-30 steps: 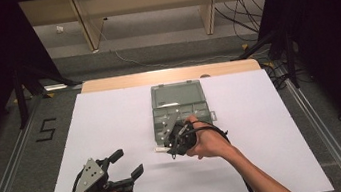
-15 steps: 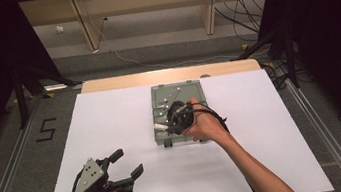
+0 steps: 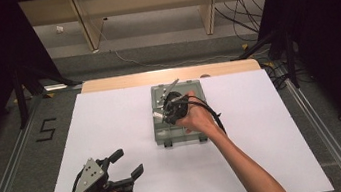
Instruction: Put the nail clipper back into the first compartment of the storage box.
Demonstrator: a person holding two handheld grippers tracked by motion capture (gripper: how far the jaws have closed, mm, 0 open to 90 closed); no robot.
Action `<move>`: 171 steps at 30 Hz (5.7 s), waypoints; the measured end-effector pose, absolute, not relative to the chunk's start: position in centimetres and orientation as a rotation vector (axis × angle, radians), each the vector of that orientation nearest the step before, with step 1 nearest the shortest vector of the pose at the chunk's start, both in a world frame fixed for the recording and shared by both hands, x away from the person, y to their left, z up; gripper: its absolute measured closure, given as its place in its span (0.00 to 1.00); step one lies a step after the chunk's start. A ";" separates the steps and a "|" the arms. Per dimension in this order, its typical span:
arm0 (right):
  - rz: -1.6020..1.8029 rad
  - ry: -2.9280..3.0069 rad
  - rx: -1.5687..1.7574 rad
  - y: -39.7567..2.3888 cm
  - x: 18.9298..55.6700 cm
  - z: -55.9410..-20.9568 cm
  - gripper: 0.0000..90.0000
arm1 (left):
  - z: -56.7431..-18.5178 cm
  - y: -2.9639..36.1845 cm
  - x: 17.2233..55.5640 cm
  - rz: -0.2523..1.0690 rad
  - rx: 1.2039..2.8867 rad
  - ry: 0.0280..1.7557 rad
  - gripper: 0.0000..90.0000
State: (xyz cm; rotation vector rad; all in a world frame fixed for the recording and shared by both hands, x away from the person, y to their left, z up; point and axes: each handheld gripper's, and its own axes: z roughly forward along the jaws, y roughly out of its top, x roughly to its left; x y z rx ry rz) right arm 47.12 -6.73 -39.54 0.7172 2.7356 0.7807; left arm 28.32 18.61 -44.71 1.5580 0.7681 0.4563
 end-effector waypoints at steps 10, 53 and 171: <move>0.736 2.717 0.836 -6.0 48.8 -40.5 0.86 | -44.6 18.6 28.2 0.459 1.561 0.776 0.18; 0.695 2.646 1.020 -3.9 50.8 -42.8 0.84 | -44.6 18.6 28.2 0.454 1.558 0.771 0.18; 1.258 2.415 0.633 -11.9 38.3 -37.0 0.24 | -44.7 18.7 28.4 0.470 1.561 0.756 0.18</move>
